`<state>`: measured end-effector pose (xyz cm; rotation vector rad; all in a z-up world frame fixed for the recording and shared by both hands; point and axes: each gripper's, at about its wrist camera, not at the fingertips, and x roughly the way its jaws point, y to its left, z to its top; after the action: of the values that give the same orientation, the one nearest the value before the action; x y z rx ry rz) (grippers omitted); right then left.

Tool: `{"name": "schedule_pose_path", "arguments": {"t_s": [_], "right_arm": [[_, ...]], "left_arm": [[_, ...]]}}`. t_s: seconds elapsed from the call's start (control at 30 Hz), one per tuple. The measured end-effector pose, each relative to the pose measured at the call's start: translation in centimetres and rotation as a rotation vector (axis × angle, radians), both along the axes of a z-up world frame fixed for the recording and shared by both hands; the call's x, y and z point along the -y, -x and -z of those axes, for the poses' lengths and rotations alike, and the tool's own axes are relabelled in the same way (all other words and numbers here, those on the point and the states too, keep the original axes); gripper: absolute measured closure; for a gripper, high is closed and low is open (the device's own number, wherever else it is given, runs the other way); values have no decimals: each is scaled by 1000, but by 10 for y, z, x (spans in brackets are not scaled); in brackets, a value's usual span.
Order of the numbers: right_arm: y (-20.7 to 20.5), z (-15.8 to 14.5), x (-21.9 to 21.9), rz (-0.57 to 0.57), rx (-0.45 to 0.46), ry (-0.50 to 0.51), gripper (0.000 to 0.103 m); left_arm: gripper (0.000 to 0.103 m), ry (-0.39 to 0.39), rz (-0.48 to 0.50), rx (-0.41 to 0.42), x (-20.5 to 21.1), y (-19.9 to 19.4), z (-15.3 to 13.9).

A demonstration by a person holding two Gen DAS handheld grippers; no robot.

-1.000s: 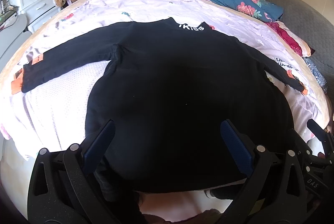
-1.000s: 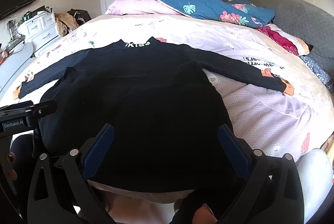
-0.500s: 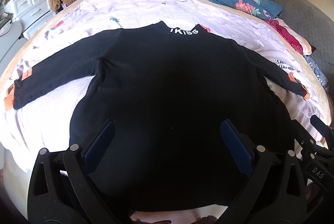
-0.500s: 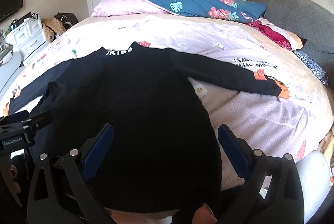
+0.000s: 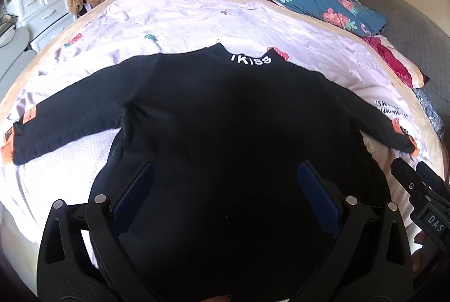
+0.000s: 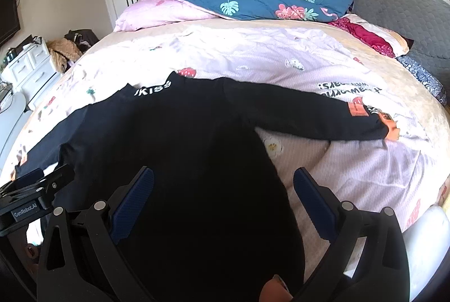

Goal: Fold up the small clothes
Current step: 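Move the right tool toward the orange-cuffed sleeve end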

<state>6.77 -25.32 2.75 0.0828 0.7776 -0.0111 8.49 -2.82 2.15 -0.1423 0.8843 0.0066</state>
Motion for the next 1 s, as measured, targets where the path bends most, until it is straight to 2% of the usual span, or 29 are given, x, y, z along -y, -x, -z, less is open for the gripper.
{"name": "schedule_pose_path", "arguments": {"t_s": [0.27,0.6,1.0], "right_arm": [[-27,-14,11,46,4,-60,4],[-71,-34,30,186,47,-39,4],[-105,-39,74,342,55,-133,4]], "left_arm": [[8,5,-5,10,3,-25,-8],[8,12,-1,2,14,-62,-13],[8,15,25,2,39,-108,-19]]}}
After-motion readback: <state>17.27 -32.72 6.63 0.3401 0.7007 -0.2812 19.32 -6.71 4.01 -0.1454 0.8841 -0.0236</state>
